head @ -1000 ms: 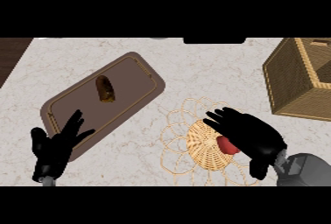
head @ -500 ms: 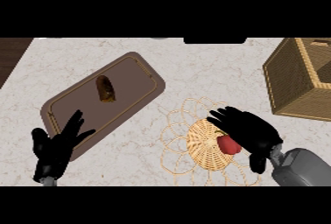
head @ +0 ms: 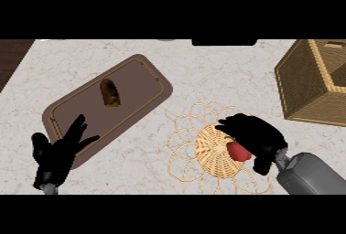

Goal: Pick the bell pepper from the placemat and place it in the basket

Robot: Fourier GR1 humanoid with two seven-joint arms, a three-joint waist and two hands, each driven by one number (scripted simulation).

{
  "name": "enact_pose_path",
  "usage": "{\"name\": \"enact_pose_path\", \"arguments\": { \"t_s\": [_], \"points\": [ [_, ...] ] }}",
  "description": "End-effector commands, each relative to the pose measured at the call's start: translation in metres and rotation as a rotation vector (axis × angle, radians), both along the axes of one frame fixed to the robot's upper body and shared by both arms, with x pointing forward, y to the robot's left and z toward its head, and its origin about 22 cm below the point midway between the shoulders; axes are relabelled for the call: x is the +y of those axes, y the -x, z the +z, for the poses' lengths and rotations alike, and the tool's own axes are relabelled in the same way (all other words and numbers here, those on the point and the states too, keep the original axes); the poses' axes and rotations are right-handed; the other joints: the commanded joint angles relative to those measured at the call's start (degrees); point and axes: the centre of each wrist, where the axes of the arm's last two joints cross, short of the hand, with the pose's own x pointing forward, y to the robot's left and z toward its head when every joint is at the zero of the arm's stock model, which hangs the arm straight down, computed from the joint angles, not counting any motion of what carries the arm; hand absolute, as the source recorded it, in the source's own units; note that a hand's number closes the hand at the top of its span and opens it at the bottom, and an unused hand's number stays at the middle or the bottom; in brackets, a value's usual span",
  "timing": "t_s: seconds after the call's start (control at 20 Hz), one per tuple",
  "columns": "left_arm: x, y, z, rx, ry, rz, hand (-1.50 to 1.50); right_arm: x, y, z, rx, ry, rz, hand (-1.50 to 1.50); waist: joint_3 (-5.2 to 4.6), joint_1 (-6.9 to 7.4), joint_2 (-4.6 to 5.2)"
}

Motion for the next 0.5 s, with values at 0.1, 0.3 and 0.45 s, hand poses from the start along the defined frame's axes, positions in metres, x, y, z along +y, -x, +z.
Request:
{"name": "enact_pose_path", "arguments": {
  "t_s": [0.1, 0.3, 0.45],
  "points": [
    [0.016, 0.021, -0.031, 0.177, -0.046, 0.019, 0.00, 0.010, 0.004, -0.016, -0.058, 0.033, 0.126, 1.50, -0.67, 0.35, 0.72],
    [0.005, 0.018, -0.035, 0.177, -0.026, 0.021, 0.00, -0.018, -0.010, -0.013, -0.126, 0.048, 0.137, 1.50, -0.67, 0.09, 0.76],
    [0.004, 0.032, -0.036, 0.183, -0.022, 0.019, 0.00, -0.017, -0.003, -0.028, -0.124, 0.063, 0.149, 1.50, -0.64, 0.49, 0.71]
  ]
}}
